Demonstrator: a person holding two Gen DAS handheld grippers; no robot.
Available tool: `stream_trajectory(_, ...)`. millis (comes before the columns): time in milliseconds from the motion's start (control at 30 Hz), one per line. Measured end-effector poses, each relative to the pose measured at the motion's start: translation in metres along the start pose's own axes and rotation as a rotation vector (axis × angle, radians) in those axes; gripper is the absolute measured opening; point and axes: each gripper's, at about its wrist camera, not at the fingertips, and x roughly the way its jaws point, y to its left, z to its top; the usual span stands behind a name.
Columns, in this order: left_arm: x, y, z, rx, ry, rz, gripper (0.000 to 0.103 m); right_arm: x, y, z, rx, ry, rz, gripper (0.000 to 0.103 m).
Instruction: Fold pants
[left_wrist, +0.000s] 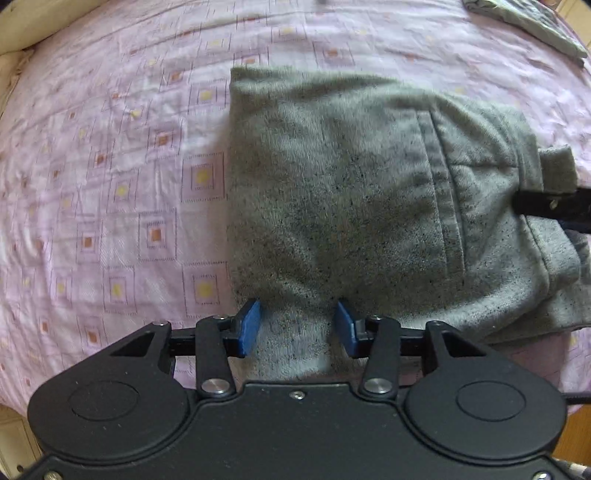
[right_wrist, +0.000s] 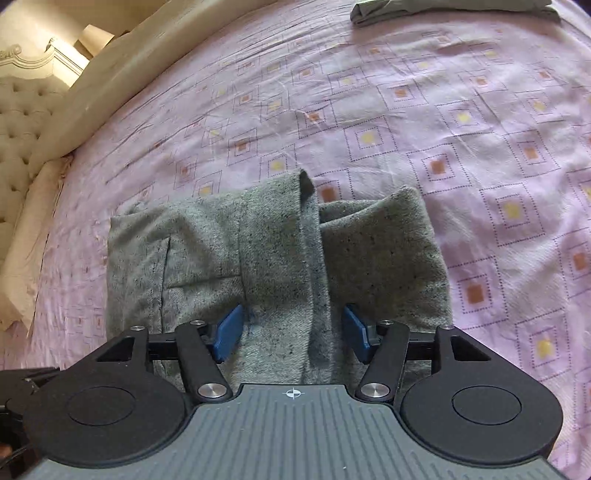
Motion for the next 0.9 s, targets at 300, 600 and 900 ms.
stream_trajectory(300, -0.052, 0.056, -0.010, -0.043, -0.160, 0.085, 0.054, -0.082, 0.069, -0.009, -0.203, -0.156, -0.007, 0.010)
stream_trajectory(600, -0.050, 0.054, 0.008, -0.044, -0.163, 0.035, 0.061, -0.061, 0.004, -0.026, -0.126, -0.041, -0.327, 0.017)
stream_trajectory(900, -0.050, -0.015, 0.047, 0.113, -0.236, 0.025, 0.068, -0.079, 0.041, -0.011, -0.230, -0.243, -0.310, 0.034)
